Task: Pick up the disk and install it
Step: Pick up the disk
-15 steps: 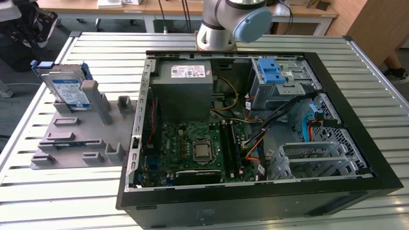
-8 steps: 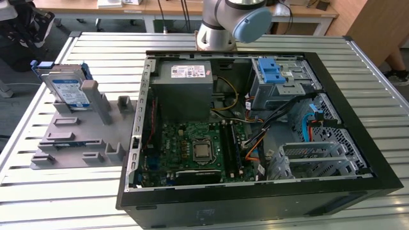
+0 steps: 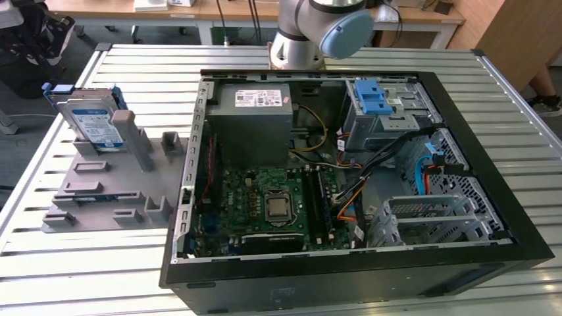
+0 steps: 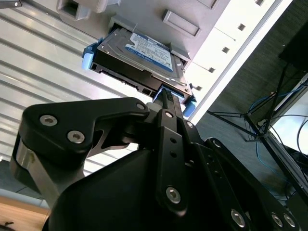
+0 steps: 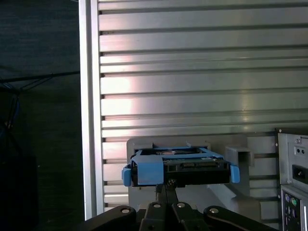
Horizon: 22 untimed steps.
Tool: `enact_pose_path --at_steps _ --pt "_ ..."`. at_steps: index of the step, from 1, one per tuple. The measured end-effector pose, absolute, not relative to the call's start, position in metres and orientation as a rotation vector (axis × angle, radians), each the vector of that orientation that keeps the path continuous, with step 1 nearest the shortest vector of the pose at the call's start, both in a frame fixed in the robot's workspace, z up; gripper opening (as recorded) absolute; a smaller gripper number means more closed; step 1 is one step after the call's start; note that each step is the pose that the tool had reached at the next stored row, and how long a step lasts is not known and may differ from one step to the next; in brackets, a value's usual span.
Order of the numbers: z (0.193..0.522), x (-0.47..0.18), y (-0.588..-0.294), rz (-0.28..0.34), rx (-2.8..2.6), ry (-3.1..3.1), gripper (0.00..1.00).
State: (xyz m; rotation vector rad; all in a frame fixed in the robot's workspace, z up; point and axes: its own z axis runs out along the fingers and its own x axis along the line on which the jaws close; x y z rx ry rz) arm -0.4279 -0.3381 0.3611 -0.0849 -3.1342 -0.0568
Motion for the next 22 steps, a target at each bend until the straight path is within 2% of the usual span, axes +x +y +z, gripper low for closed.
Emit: enact_pose_path --at_steps 22 --pt "0.361 -0.4282 -0.3381 -0.057 -0.045 -3.135 0.11"
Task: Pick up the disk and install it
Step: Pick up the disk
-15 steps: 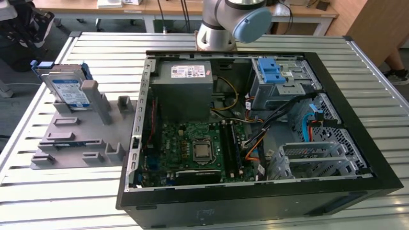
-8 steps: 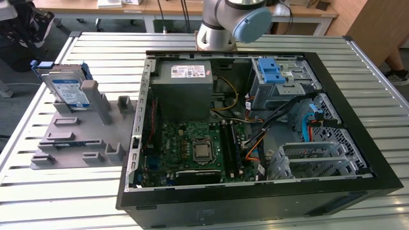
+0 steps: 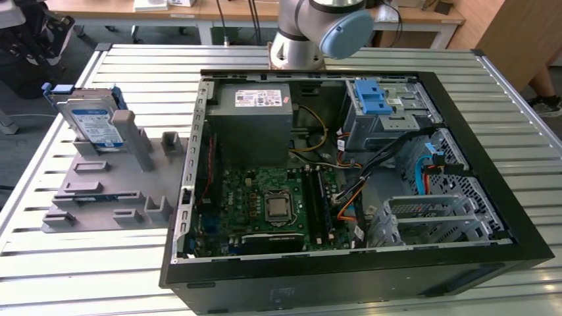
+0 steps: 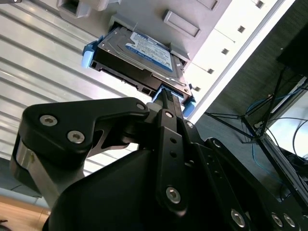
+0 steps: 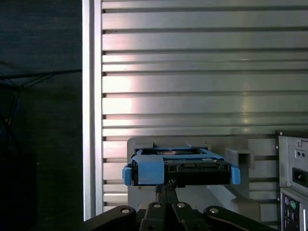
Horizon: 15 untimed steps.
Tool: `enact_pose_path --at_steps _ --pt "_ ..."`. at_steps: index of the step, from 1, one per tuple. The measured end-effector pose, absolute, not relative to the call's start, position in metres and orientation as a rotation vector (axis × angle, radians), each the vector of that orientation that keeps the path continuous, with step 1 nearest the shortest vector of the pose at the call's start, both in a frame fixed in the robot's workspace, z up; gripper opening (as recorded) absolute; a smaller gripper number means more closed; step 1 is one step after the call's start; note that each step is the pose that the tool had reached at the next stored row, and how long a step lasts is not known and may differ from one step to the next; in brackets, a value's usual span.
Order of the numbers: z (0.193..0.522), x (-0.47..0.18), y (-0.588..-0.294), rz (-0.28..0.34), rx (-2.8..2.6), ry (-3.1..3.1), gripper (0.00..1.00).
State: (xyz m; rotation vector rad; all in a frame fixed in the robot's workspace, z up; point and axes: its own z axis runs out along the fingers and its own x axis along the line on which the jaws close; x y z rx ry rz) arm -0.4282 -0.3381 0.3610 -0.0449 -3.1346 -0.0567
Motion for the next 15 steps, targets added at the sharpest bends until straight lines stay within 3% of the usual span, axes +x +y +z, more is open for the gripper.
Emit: enact_pose_path --at_steps 15 --pt "0.3611 -0.4282 -0.3381 -0.056 0.022 -3.134 0.11"
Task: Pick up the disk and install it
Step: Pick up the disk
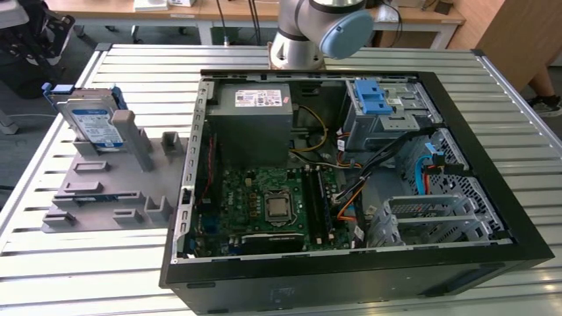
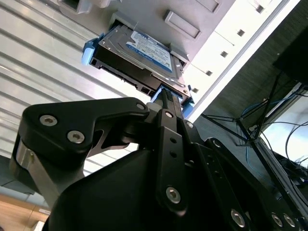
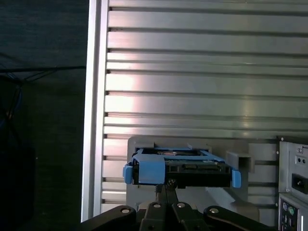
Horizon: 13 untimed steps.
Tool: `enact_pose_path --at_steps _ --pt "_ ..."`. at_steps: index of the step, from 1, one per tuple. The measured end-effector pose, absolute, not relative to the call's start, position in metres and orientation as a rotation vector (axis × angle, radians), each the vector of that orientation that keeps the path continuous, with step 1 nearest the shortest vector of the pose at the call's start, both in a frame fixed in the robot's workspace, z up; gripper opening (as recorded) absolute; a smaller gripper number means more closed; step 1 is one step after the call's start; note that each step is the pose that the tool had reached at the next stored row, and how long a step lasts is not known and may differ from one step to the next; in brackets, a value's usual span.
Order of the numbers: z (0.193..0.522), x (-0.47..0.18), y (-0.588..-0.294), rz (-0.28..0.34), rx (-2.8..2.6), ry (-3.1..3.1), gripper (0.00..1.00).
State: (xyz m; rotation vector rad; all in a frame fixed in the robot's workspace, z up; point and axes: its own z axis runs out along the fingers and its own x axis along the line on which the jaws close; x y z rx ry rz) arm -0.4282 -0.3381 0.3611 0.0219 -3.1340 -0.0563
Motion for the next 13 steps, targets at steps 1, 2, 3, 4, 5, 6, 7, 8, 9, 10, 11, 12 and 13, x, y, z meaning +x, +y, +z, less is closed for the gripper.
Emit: enact_pose_path --at_steps 1,2,3,4,5,6,7,8,9,10,11,12,13 --pt "0.3611 -0.4282 -0.3381 -0.056 0.027 -3.134 0.11" --pt "0.3611 -0.4282 -0.3381 -0.056 0.032 -3.134 0.11" --pt "0.3611 -0.4282 -0.3381 -0.056 0.036 -3.134 0.11" --pt "0.3611 -0.4282 -0.3381 -0.056 0.039 -3.134 0.11" --pt "0.3611 -0.4282 -0.3381 -0.056 0.041 -3.134 0.11" --pt "0.3611 -0.4282 -0.3381 -0.056 0.044 -3.134 0.11" --pt "0.3611 -0.4282 -0.3381 -0.056 0.047 -3.133 0.11" --pt "0.3611 -0.4282 -0.3381 -0.056 0.05 -3.133 0.11" --pt "0.3611 -0.4282 -0.3381 -0.056 0.052 -3.133 0.11" --pt "0.361 -0.4282 -0.3381 -0.056 0.055 -3.133 0.11" --pt "0.361 -0.4282 -0.3381 -0.056 0.057 -3.133 0.11" --pt "0.3611 -0.4282 -0.3381 -0.056 0.059 -3.133 0.11" --pt "0.3611 -0.4282 -0.3381 -0.056 0.061 -3.133 0.11"
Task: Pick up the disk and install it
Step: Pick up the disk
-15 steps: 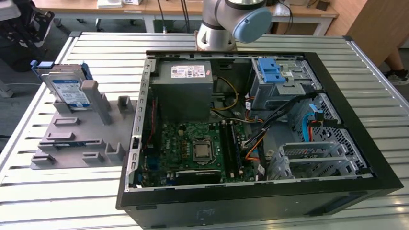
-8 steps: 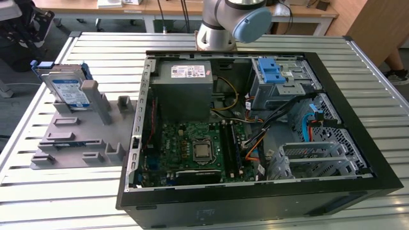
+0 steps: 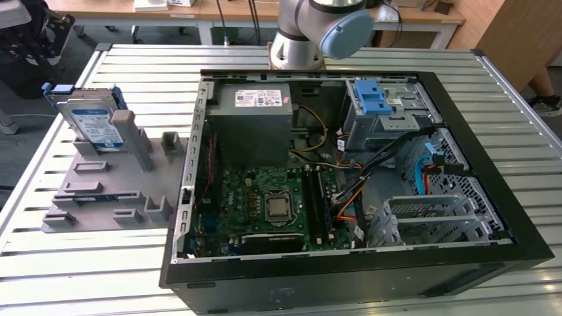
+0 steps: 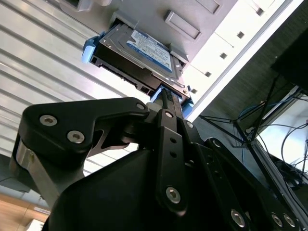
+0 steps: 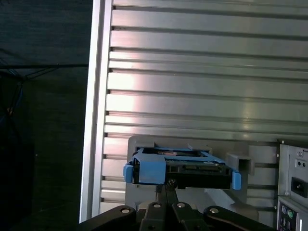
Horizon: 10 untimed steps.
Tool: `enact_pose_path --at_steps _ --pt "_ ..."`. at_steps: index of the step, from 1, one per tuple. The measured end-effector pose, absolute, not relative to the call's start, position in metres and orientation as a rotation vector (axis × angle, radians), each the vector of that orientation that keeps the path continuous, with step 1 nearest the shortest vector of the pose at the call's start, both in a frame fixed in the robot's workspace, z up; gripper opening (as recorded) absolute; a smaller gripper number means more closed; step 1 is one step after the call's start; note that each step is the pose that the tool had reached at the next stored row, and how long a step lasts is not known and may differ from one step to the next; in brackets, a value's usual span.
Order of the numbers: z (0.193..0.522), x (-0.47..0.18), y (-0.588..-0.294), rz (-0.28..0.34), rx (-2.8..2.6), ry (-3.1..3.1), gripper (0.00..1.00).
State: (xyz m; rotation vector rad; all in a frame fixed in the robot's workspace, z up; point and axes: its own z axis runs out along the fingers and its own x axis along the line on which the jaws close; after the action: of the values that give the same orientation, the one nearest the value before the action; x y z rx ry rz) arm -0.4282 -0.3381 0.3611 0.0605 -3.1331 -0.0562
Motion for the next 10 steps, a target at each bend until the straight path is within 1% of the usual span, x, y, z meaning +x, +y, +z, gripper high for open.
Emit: enact_pose_path --at_steps 10 --pt "0.361 -0.4282 -0.3381 -0.056 0.079 -3.132 0.11"
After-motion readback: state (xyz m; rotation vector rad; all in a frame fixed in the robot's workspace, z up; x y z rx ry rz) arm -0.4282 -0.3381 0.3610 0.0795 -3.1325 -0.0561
